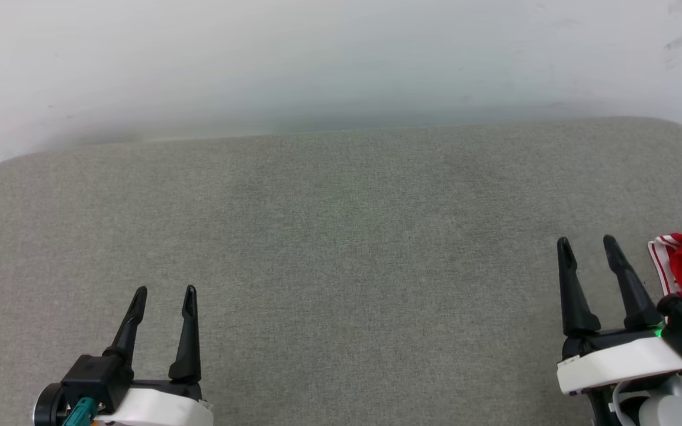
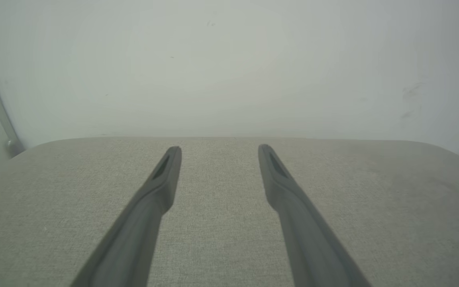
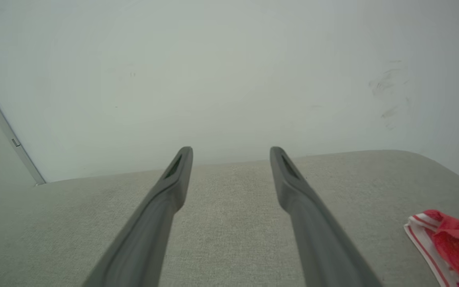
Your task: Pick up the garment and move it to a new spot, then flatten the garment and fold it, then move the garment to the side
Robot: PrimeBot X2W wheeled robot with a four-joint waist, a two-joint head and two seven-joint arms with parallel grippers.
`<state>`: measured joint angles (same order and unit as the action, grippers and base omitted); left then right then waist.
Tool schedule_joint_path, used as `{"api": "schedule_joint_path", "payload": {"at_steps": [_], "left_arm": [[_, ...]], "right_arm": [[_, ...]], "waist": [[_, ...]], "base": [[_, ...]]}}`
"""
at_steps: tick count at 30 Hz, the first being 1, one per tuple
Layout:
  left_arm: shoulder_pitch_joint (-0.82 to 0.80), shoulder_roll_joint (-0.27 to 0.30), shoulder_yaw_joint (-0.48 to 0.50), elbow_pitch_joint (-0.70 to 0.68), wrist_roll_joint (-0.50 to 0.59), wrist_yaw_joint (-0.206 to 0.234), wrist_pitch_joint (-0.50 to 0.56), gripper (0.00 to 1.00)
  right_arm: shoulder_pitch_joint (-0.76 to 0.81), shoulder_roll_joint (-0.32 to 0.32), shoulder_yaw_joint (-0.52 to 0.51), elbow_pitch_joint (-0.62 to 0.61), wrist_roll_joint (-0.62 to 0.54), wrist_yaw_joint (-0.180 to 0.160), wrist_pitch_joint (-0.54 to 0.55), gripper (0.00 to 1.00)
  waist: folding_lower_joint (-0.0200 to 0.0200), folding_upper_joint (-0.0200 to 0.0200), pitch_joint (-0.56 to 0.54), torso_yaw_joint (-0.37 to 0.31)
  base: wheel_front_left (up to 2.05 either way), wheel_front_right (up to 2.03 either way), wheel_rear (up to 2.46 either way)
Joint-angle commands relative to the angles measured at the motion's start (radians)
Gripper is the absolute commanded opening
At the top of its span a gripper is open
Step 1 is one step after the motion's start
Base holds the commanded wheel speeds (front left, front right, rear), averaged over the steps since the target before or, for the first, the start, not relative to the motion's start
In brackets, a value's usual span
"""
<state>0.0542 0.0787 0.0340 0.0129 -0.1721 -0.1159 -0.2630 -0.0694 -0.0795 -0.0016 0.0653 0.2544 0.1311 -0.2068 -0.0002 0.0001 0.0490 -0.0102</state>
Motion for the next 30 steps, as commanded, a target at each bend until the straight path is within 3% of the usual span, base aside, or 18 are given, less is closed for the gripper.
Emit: {"api": "schedule_joint_path", "payload": {"at_steps": [1, 17, 30], "left_arm": [[0.006, -0.005, -0.003, -0.001, -0.007, -0.006, -0.002, 1.00], [0.020, -0.008, -0.022, -0.028, 0.015, -0.014, -0.002, 1.00], [0.020, -0.010, -0.025, -0.044, -0.010, -0.014, -0.002, 1.00]], "right_arm": [[0.016, 0.011, 0.003, 0.007, -0.006, -0.001, -0.011, 1.00], [0.018, 0.030, 0.014, 0.049, -0.075, -0.001, -0.040, 1.00], [0.026, 0.031, 0.022, 0.054, -0.062, -0.001, -0.048, 1.00]], "waist": [[0.0002, -0.0001, -0.001, 0.001], [0.0002, -0.0001, 0.000, 0.003], [0.0002, -0.0001, 0.002, 0.004]], "base": [[0.00, 0.00, 0.00], [0.00, 0.00, 0.00], [0.00, 0.00, 0.00]]}}
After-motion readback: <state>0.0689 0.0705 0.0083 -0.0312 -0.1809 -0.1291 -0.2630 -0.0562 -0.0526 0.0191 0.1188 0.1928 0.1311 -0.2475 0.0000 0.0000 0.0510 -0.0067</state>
